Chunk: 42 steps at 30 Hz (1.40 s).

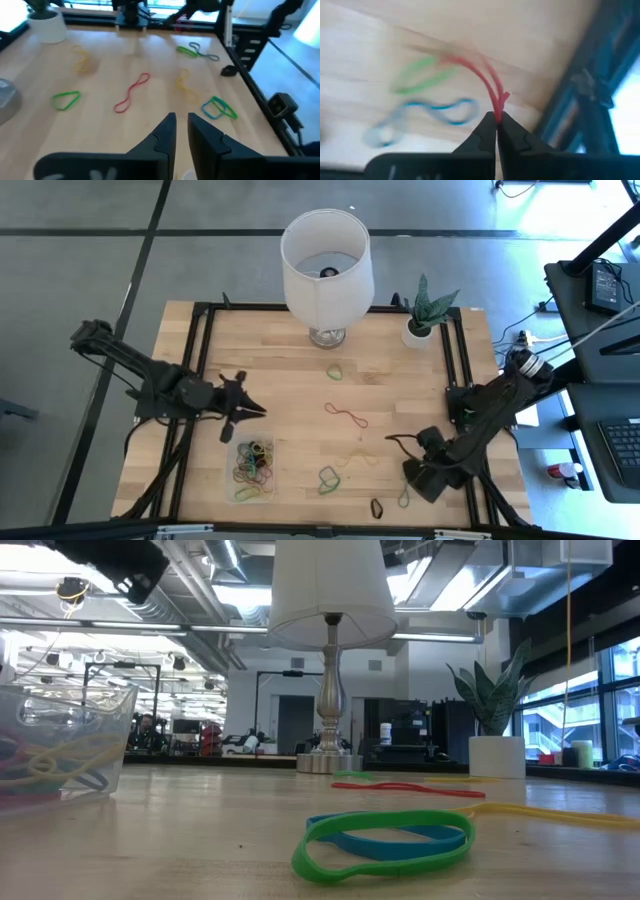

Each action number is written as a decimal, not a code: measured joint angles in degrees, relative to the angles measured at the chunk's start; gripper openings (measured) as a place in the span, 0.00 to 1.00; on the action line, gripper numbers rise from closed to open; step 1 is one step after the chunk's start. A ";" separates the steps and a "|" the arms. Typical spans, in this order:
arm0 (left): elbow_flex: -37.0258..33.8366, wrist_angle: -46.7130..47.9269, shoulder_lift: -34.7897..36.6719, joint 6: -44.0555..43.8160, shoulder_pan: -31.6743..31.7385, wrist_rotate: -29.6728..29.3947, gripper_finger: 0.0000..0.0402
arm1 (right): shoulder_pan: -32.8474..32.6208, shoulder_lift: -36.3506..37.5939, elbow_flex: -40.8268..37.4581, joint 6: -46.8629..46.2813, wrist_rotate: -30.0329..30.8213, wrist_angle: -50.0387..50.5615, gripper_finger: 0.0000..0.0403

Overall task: Pick and place rubber bands into bin
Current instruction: Put the red rubber band into the transparent bin

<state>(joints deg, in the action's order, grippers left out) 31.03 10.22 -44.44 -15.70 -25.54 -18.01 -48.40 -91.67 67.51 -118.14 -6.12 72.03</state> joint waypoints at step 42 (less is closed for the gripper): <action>-1.56 6.81 9.41 -3.04 0.04 -1.98 0.09 | 27.71 -56.30 66.07 94.37 18.04 -48.87 0.03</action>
<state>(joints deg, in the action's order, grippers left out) 29.47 17.03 -35.03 -18.74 -25.50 -19.99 -20.69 -147.97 133.58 -23.77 11.92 23.16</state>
